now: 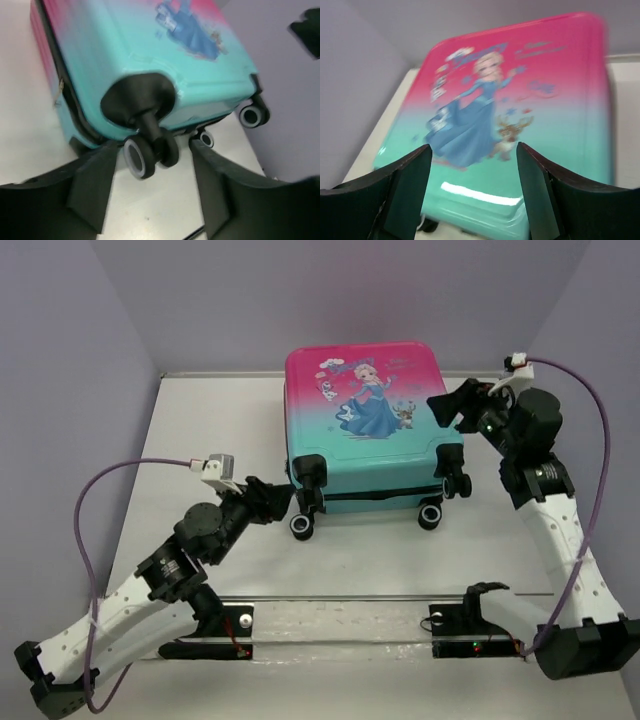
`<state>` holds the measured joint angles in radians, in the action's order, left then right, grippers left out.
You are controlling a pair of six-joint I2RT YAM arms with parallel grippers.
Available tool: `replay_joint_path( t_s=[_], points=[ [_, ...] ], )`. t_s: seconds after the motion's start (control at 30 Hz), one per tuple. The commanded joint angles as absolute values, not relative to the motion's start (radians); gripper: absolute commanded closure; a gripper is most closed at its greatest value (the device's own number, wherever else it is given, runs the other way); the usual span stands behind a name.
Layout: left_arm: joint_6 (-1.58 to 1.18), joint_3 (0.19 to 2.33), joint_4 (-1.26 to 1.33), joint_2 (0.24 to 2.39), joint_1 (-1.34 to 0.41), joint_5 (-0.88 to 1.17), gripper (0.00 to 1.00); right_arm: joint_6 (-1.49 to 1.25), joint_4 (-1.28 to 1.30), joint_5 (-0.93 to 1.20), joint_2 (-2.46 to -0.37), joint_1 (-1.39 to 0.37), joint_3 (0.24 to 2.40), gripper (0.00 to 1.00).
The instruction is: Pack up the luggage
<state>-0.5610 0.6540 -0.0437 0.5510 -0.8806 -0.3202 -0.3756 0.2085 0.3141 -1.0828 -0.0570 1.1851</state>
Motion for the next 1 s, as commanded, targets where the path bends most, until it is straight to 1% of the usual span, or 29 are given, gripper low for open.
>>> replay_joint_path(
  t_s=[0.0,0.07,0.1,0.13,0.17,0.2,0.23,0.27,0.33,0.37,0.4,0.5,0.6,0.83,0.97],
  points=[
    [-0.719,0.431,-0.130,0.563,-0.881,-0.342,0.44,-0.360,0.209,0.278,-0.987,-0.364,1.060,0.26],
    [-0.730,0.379,-0.086,0.575,-0.881,-0.339,0.47,-0.388,0.189,0.197,-0.971,-0.480,1.010,0.25],
    [-0.723,0.371,-0.063,0.584,-0.881,-0.341,0.48,-0.397,0.181,0.171,-0.973,-0.586,0.990,0.23],
    [-0.691,0.367,-0.033,0.612,-0.882,-0.334,0.51,-0.406,0.175,0.138,-0.982,-0.639,0.958,0.21],
    [-0.675,0.371,0.022,0.632,-0.882,-0.333,0.55,-0.417,0.169,0.071,-0.994,-0.691,0.951,0.17],
    [-0.667,0.377,0.035,0.656,-0.882,-0.336,0.56,-0.419,0.167,0.037,-1.009,-0.743,0.948,0.15],
    [-0.666,0.383,0.041,0.707,-0.882,-0.359,0.56,-0.422,0.169,0.008,-1.047,-0.838,0.960,0.14],
    [-0.663,0.383,0.069,0.727,-0.882,-0.365,0.56,-0.420,0.169,-0.070,-1.070,-0.883,0.972,0.11],
    [-0.644,0.373,0.127,0.768,-0.882,-0.357,0.54,-0.408,0.172,-0.147,-1.147,-0.990,0.997,0.07],
    [-0.618,0.365,0.194,0.776,-0.882,-0.354,0.51,-0.407,0.176,-0.216,-1.175,-1.012,1.026,0.05],
    [-0.611,0.354,0.221,0.791,-0.882,-0.365,0.50,-0.405,0.176,-0.238,-1.204,-1.028,1.038,0.03],
    [-0.580,0.354,0.297,0.814,-0.882,-0.364,0.49,-0.416,0.175,-0.330,-1.285,-1.058,1.078,0.01],
    [-0.569,0.354,0.348,0.857,-0.882,-0.351,0.48,-0.440,0.178,-0.403,-1.316,-1.069,1.101,0.00],
    [-0.517,0.344,0.455,0.945,-0.881,-0.347,0.49,-0.466,0.161,-0.419,-1.367,-1.097,1.127,0.00],
    [-0.526,0.316,0.579,0.986,-0.881,-0.387,0.51,-0.494,0.133,-0.420,-1.387,-1.106,1.143,0.00]
  ],
)
